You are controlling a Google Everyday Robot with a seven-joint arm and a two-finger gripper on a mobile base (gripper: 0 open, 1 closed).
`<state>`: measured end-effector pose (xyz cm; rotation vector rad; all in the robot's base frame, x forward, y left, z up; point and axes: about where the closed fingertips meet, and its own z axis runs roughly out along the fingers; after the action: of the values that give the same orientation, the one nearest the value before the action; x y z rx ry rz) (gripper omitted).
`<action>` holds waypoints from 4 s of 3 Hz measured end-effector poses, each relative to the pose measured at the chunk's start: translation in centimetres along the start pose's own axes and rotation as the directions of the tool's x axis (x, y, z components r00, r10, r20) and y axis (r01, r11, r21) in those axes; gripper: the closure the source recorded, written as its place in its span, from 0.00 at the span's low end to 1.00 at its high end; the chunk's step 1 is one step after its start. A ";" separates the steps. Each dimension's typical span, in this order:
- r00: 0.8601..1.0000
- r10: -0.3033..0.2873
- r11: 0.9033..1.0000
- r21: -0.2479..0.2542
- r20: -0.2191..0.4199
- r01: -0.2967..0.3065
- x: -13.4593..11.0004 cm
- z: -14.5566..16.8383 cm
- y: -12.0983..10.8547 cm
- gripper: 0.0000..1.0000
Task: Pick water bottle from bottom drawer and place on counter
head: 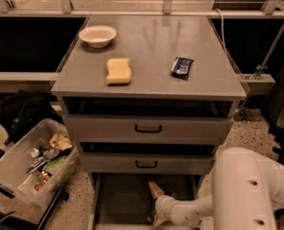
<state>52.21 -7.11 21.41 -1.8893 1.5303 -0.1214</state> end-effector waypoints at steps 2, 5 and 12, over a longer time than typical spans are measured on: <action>0.973 0.220 0.962 0.182 -0.070 -0.204 6.1 2.4 -2.4 0.00; 0.994 0.096 0.995 0.005 -0.060 -0.096 6.1 4.8 -2.3 0.00; 0.999 0.041 0.990 -0.134 0.005 -0.040 5.9 8.2 -1.4 0.65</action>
Offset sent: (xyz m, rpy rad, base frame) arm 0.0769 -0.1050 -0.0590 0.1677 -0.0582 -0.5668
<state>59.02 -8.58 13.93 -1.9582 1.6054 0.0077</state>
